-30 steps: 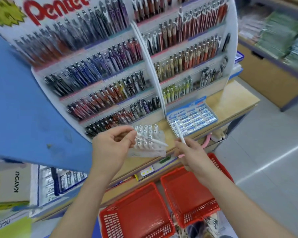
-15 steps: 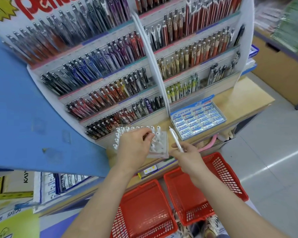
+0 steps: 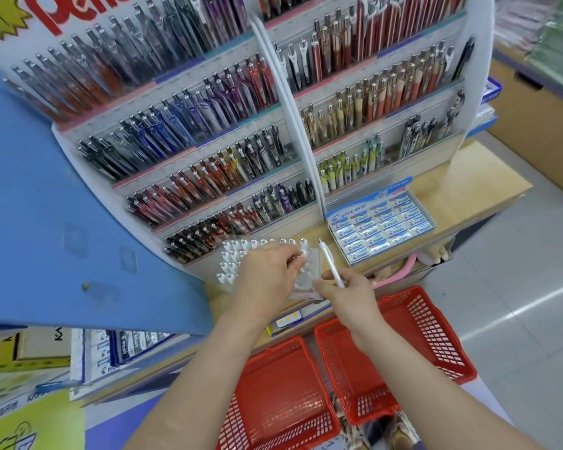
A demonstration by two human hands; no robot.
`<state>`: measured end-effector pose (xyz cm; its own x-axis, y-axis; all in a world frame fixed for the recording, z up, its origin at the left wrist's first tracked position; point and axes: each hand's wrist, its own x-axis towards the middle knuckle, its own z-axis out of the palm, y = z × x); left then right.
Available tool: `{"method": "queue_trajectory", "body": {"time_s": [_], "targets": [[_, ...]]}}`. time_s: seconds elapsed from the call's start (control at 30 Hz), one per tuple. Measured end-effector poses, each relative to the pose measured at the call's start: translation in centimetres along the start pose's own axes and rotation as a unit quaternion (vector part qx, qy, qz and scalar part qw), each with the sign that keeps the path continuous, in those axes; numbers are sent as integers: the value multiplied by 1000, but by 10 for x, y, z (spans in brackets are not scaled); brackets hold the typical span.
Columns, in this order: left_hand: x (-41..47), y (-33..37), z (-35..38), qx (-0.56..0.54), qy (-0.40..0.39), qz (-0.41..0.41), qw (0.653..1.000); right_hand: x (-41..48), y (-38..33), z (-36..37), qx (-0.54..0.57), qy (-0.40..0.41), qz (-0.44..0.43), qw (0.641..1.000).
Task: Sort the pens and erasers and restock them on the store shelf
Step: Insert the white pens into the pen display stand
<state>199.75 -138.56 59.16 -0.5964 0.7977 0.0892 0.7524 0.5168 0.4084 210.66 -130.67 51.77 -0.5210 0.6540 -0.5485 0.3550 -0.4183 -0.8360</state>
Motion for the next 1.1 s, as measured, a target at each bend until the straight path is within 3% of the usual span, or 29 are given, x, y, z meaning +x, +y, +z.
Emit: {"method": "queue_trajectory", "body": {"time_s": [0.63,0.77,0.9,1.0,1.1], "targets": [[2,1,13,38,-12,-79,996,6,-18,4,32,19,-6,999],[-1,8,5,-82,24,-117,989,0,-18,-4,23,18,-24,999],[4,16,-13,-289,12,-183,940,-7,-29,-22,120,-121,11,985],[5,20,-25,-381,-33,-195,903,-10,-37,-34,69,-216,0,974],[3,25,-37,-400,-53,-210,891,-11,-43,-40,45,-242,-20,969]]}}
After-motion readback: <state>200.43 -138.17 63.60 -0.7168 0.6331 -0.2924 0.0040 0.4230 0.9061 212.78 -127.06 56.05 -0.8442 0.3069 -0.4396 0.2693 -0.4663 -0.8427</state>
